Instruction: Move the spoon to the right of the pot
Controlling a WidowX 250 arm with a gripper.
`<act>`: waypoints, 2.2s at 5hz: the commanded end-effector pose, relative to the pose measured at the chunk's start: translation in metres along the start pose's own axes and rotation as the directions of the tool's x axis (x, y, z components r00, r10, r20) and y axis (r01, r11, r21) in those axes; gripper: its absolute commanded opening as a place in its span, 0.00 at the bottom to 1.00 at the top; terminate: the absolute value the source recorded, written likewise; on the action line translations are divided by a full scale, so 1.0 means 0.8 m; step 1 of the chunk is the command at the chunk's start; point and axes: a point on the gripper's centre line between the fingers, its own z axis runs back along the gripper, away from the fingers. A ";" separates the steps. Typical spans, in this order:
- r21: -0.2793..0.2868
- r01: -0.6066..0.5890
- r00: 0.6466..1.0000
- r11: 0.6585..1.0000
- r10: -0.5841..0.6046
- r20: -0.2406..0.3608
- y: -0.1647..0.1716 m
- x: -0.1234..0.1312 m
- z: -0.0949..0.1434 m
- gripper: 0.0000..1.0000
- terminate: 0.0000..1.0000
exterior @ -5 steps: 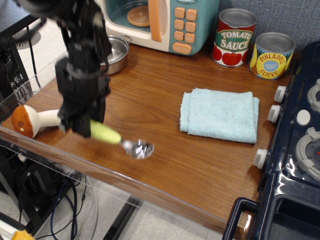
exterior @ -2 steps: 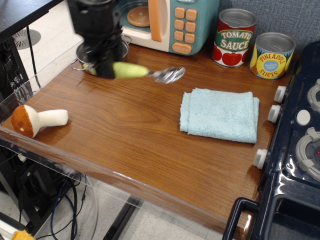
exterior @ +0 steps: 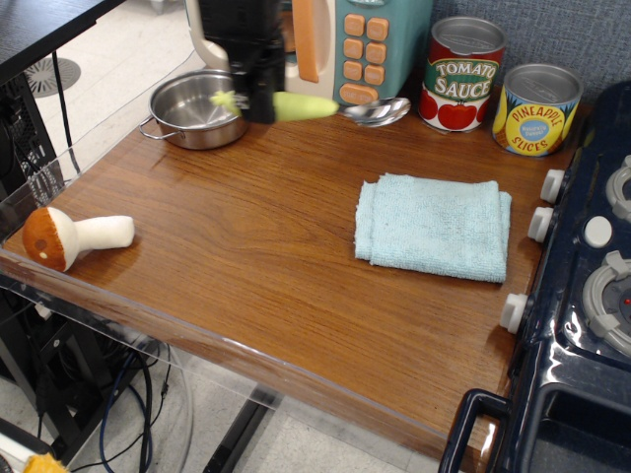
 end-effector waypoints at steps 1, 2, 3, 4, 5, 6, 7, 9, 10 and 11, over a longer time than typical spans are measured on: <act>-0.029 -0.036 0.999 0.999 0.037 0.016 -0.048 -0.022 -0.017 0.00 0.00; -0.022 -0.051 0.998 0.998 0.052 0.033 -0.063 -0.034 -0.038 0.00 0.00; -0.024 -0.048 0.997 0.999 0.049 0.056 -0.069 -0.039 -0.053 0.00 0.00; -0.017 -0.039 0.996 0.999 0.040 0.082 -0.065 -0.039 -0.066 0.00 0.00; -0.023 -0.038 0.994 0.999 0.040 0.102 -0.059 -0.038 -0.070 0.00 0.00; -0.023 -0.056 0.991 0.998 0.058 0.118 -0.053 -0.036 -0.064 1.00 0.00; -0.021 -0.047 0.992 0.999 0.049 0.120 -0.047 -0.038 -0.059 1.00 0.00; -0.050 -0.080 0.993 0.996 0.084 0.078 -0.054 -0.036 -0.032 1.00 0.00; -0.098 -0.115 0.992 0.989 0.119 0.038 -0.058 -0.031 0.001 1.00 0.00; -0.137 -0.127 0.992 0.982 0.128 -0.001 -0.047 -0.021 0.029 1.00 0.00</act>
